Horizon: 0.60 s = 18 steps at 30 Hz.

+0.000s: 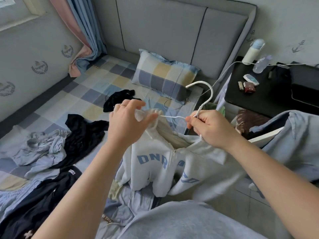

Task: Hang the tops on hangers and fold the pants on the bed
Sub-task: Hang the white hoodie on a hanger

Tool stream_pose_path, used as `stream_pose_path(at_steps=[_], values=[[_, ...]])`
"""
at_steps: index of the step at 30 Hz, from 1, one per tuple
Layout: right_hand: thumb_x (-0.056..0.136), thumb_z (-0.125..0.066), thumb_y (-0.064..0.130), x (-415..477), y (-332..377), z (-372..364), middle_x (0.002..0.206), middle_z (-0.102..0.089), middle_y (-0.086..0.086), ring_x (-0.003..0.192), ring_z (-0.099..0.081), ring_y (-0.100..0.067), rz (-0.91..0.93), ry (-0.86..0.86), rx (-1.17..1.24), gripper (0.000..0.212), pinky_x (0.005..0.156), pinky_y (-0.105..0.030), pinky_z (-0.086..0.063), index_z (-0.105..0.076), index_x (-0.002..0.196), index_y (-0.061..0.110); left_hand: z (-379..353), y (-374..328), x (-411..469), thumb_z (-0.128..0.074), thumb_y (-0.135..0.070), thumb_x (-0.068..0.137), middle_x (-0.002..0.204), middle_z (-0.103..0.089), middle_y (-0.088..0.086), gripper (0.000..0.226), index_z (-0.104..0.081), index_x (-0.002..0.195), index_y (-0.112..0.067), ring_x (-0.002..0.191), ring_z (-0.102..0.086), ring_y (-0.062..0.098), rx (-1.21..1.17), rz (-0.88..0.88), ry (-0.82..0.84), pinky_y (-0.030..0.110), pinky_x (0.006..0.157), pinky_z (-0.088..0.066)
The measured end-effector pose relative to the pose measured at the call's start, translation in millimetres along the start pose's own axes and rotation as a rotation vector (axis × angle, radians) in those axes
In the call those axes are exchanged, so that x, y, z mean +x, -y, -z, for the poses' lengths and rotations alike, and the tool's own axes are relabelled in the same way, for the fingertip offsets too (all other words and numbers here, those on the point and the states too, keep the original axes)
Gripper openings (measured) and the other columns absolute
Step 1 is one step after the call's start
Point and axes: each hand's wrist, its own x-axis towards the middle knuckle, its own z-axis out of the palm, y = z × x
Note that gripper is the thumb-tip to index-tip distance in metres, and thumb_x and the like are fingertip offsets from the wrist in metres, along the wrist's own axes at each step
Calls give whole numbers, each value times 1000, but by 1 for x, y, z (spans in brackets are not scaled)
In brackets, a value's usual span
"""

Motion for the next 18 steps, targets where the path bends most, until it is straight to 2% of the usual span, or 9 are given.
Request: stream_pose_path(at_steps=[2,4,5,7,10,12,14,16,18], values=[[100,-58,22,-10,-7,4,63,-64,-10,56,-59,-22,-35,-72,-22,42,59,-37,-47,-61,59,28,-7,-5,4,-64,-56,88,105,-61,-13,32,-67,101,-27,104,-54,17,78,30,23,33,86,-42],[100,-59,22,-20,-14,7,62,-65,0,64,-63,-29,-78,-124,-42,46,66,-43,-50,-58,55,31,-24,-19,5,-65,-41,92,80,-67,-4,24,-66,86,-17,79,-60,19,-42,64,140,32,66,-46],[100,-59,22,-26,-17,8,60,-65,5,65,-63,-28,-102,-139,-44,45,68,-44,-51,-59,55,29,-33,-28,5,-64,-35,92,74,-67,4,24,-66,84,-12,69,-58,18,-120,83,195,31,60,-44],[100,-59,23,-38,-25,14,56,-61,12,62,-62,-23,-157,-161,-49,43,70,-43,-52,-60,57,26,-48,-48,1,-65,-27,93,75,-68,10,24,-66,83,-6,61,-53,15,-269,50,262,23,56,-42],[100,-60,23,-60,-35,28,55,-61,16,58,-61,-8,-210,-209,-59,55,65,-33,-50,-53,46,33,-65,-80,-7,-68,-31,93,83,-68,-9,16,-71,89,-15,75,-59,8,-394,-122,344,13,68,-44],[100,-60,22,-77,-40,42,56,-61,21,54,-58,-3,-253,-243,-33,55,61,-25,-46,-57,46,32,-81,-90,-5,-63,-46,93,104,-62,-16,25,-71,103,-24,97,-51,7,-257,-287,257,20,87,-38],[101,-59,22,-96,-41,58,55,-61,23,49,-56,-4,-298,-273,-6,45,58,-26,-47,-66,57,15,-93,-101,0,-49,-64,89,122,-58,-13,46,-64,118,-31,116,-44,15,-97,-442,269,34,100,-30],[101,-58,22,-117,-41,74,52,-59,20,45,-54,-3,-331,-306,0,42,54,-19,-44,-67,67,-1,-108,-117,6,-42,-70,88,114,-64,-10,58,-64,120,-27,114,-51,21,-56,-597,377,39,104,-28],[100,-59,25,-141,-45,92,51,-58,6,42,-50,-2,-370,-351,25,37,49,-14,-39,-70,73,1,-127,-141,4,-44,-69,87,89,-64,-14,55,-67,103,-21,89,-58,15,-88,-701,430,37,96,-34]])
